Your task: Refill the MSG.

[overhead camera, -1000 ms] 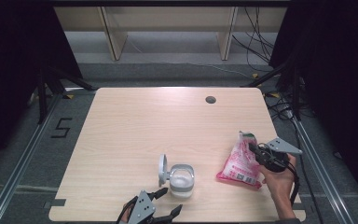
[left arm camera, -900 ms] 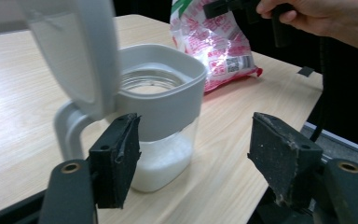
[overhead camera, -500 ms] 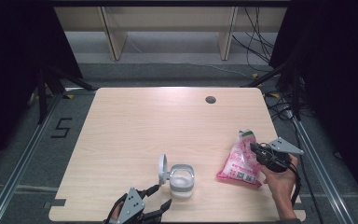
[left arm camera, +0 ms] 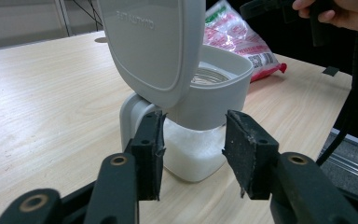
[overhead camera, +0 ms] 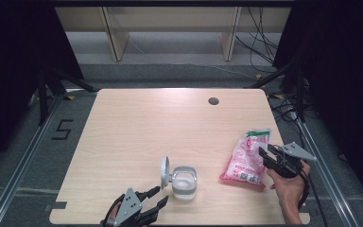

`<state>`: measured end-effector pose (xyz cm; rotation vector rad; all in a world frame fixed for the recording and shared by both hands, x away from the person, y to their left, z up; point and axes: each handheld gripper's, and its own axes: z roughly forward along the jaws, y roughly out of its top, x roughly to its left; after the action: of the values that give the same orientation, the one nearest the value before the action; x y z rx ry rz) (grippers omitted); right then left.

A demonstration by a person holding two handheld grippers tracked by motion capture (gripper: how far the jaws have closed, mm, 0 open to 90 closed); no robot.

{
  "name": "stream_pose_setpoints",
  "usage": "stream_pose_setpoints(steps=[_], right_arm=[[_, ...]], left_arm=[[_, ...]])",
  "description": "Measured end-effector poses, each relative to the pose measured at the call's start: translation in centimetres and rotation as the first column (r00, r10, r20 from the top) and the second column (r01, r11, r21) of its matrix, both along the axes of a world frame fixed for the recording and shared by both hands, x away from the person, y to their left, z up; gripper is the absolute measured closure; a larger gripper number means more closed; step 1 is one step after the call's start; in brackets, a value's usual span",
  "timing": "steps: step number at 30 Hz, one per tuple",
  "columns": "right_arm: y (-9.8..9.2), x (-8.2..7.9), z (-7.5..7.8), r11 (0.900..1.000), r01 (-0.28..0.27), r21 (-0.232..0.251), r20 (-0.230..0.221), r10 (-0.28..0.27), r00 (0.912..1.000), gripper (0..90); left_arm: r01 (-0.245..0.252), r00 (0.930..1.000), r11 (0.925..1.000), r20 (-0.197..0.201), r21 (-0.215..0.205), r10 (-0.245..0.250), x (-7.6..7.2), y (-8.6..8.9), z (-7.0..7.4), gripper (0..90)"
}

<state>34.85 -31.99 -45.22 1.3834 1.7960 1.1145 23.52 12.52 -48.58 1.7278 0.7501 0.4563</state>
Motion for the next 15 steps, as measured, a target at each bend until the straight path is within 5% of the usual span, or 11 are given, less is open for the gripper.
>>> stream_pose_setpoints(steps=[1, 2, 7, 15], right_arm=[[0.0, 0.0, 0.0, 1.000, 0.000, 0.000, 0.000, 0.000, 1.0000, 59.4], [0.0, -0.2, 0.1, 0.999, -0.006, -0.053, 0.030, 0.008, 0.9995, 58.1], [1.1, -1.2, 0.2, 0.999, 0.011, -0.053, 0.025, -0.010, 0.9996, 56.0], [1.9, -2.0, 0.3, 0.996, -0.058, -0.070, 0.042, 0.061, 0.9973, 52.5]], left_arm=[[0.000, 1.0000, 1.0000, 0.000, 0.000, 0.000, 0.0, 0.0, 0.0, 58.7], [-0.001, 1.0000, 1.0000, 0.003, -0.004, 0.001, 0.0, 0.1, 0.0, 58.6], [-0.005, 1.0000, 1.0000, 0.008, 0.000, 0.005, 0.0, 0.2, 0.0, 62.4], [-0.014, 0.9988, 0.9999, 0.047, 0.001, 0.014, 0.4, 0.5, 0.0, 67.1]])
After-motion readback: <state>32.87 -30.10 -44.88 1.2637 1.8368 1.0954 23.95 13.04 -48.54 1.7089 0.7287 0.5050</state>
